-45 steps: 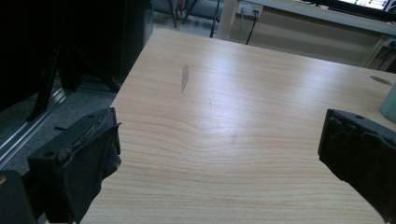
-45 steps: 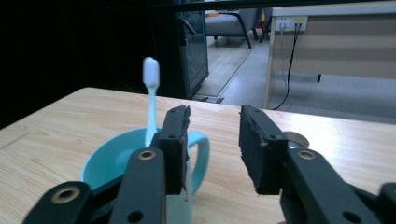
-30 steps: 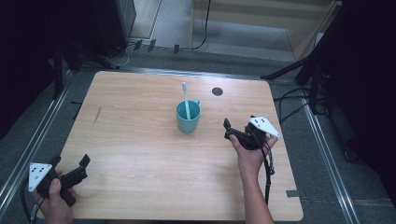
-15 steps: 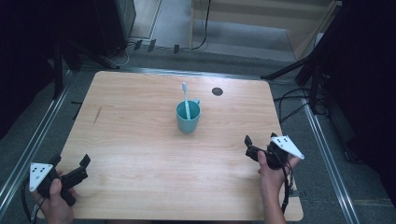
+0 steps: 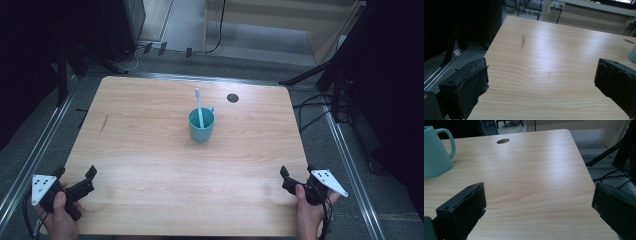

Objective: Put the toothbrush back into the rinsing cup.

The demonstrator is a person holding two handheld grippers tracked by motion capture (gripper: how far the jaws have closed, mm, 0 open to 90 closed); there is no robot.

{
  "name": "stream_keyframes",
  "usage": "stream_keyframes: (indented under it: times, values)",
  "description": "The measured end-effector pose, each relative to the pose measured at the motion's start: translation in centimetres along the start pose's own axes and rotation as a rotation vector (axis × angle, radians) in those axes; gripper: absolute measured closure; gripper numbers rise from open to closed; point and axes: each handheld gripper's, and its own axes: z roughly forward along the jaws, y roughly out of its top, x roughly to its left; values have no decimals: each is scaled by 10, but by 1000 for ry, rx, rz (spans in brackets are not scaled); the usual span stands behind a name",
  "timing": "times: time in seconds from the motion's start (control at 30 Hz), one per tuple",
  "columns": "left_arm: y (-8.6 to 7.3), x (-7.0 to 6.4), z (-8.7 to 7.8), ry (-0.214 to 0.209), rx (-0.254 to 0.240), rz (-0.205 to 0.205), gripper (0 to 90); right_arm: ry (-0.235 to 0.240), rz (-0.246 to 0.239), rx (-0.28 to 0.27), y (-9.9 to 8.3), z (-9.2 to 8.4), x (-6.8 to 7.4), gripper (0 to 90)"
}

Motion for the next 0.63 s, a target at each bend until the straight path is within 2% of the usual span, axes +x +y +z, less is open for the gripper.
stream_keyframes:
  times: [0.03, 0.17, 0.37, 0.63]
  values:
    - [0, 0, 0, 0, 0, 1, 0, 0, 0, 0, 0, 0, 0, 0]
    - [0, 1, 0, -1, -4, -9, 0, -13, 20, -3, -8, -14, -15, 0]
    - [0, 0, 0, 2, -2, -2, 0, -35, 3, -3, -15, -23, -23, 0]
    - [0, 0, 0, 3, 1, -2, 0, -36, 67, -28, -17, -26, -27, 0]
